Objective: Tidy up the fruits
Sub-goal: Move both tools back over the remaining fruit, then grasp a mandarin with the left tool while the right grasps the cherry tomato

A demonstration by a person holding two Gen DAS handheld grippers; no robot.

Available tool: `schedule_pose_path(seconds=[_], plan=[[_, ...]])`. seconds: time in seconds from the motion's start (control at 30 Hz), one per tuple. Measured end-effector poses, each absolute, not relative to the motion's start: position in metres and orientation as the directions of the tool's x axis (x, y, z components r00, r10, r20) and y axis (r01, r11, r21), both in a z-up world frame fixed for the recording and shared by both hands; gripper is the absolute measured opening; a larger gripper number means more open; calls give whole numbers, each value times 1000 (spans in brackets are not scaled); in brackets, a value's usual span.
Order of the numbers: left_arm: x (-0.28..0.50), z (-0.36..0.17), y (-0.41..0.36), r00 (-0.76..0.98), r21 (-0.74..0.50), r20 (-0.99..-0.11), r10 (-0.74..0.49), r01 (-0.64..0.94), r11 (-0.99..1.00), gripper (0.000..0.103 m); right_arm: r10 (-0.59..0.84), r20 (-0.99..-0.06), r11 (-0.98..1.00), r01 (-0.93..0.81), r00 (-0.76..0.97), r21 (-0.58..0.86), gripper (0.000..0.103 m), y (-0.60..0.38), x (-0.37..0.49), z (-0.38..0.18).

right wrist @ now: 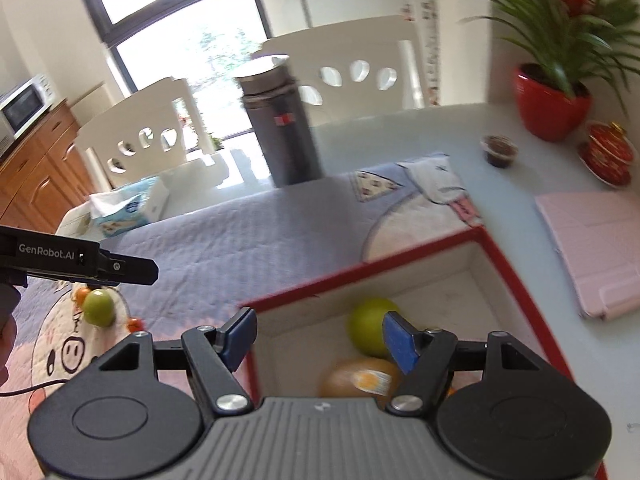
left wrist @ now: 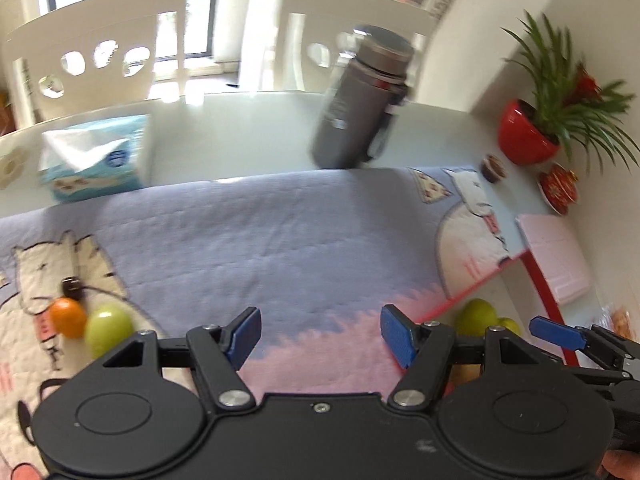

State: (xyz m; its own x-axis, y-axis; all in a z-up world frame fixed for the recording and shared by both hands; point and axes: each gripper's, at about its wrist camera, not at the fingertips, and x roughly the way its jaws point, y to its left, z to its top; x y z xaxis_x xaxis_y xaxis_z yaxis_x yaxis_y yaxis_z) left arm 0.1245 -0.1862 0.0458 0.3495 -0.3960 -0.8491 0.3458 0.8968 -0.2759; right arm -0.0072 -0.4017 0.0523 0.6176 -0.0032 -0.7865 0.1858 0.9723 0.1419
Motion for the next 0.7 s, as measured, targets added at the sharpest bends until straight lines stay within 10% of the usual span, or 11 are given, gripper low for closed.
schedule_pose_path(seconds=[0.7], plan=[[181,-8,0,381,-256,-901,-209,-78,964,79,249,-844,958,-252,476,140,70,-236,103,17]])
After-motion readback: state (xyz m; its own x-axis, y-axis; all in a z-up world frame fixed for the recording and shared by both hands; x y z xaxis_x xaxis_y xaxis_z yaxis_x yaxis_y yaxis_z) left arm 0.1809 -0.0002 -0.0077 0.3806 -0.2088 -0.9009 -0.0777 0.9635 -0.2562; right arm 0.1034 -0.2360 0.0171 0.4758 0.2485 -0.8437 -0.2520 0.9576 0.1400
